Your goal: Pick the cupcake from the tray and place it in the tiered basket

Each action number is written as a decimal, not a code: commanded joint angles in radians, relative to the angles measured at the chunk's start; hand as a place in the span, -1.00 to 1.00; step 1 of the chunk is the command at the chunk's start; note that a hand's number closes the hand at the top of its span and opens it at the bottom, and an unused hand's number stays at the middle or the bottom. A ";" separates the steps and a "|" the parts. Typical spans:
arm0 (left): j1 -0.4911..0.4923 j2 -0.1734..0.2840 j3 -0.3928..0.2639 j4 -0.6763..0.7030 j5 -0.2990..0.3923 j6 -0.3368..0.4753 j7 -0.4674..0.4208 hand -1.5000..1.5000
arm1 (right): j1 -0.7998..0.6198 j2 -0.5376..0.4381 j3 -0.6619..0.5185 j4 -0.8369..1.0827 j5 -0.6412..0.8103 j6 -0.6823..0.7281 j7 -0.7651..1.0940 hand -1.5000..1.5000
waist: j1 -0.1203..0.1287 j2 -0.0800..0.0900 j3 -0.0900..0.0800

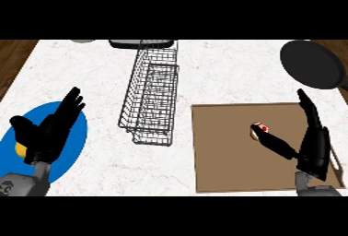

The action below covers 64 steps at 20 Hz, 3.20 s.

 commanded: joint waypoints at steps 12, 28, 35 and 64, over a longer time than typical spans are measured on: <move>-0.010 -0.017 -0.004 -0.017 -0.014 0.007 0.021 0.00 | -0.118 -0.231 0.243 -0.255 0.219 0.764 0.852 -1.00 | 0.015 0.000 -0.001; 0.104 -0.011 0.073 -0.128 -0.030 -0.057 0.052 0.00 | -0.227 0.017 0.218 -0.009 0.418 0.770 1.004 -1.00 | 0.013 0.003 0.006; 0.114 -0.042 0.108 -0.124 -0.064 -0.112 0.056 0.00 | -0.162 0.061 0.208 0.017 0.539 0.738 0.964 -1.00 | 0.008 0.002 0.005; 0.040 -0.183 0.200 -0.067 -0.178 -0.175 0.112 0.00 | -0.187 -0.119 0.119 0.312 0.601 0.748 0.300 1.00 | 0.008 0.007 0.007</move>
